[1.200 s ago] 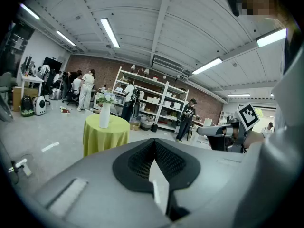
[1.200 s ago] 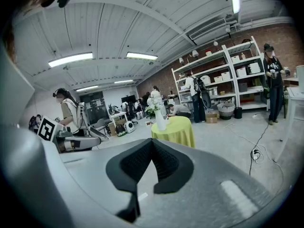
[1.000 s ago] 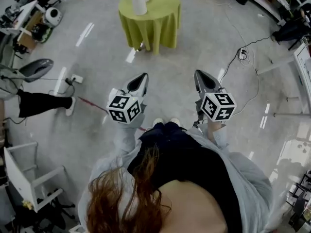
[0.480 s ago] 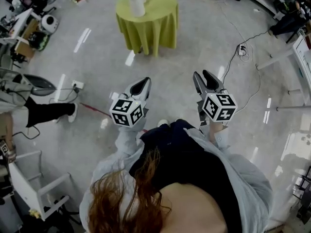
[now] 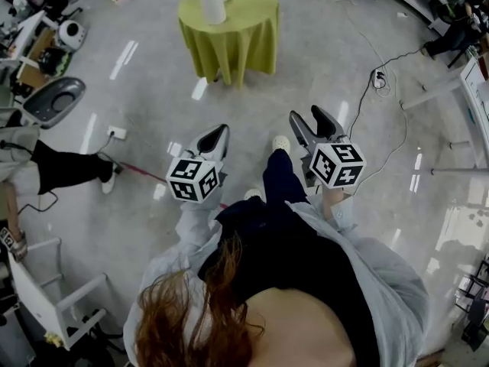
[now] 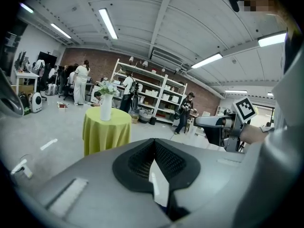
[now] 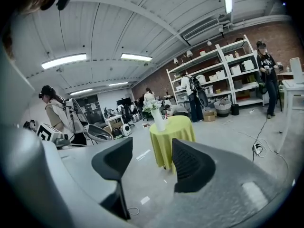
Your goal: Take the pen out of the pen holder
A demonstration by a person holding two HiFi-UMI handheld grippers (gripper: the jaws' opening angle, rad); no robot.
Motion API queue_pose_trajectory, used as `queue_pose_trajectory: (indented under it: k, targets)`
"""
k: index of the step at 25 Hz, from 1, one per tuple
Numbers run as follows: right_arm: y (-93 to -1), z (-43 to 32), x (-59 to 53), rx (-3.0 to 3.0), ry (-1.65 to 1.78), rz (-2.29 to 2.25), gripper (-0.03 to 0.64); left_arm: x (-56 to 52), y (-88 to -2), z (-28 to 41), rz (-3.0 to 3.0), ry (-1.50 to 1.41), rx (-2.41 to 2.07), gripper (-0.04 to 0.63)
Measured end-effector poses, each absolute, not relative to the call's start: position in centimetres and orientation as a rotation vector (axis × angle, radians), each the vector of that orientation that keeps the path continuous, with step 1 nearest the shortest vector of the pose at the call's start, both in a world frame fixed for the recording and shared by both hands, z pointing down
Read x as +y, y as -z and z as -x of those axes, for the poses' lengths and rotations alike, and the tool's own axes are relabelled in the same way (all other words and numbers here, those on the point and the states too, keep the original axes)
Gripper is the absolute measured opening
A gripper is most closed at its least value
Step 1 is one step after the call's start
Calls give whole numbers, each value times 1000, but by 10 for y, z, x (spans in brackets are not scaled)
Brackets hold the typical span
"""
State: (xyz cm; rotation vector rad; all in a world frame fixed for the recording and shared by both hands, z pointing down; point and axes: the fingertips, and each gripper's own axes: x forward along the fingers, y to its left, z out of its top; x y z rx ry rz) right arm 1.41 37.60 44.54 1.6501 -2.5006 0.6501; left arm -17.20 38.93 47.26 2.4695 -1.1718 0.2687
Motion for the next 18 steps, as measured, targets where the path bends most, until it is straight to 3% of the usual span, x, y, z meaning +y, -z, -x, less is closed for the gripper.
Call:
queue_pose_trajectory:
  k: [18]
  targets:
    - [-416,-79,178,-2612,-553,-1522,262,196,-440,98,-2502,-188,-1271,20]
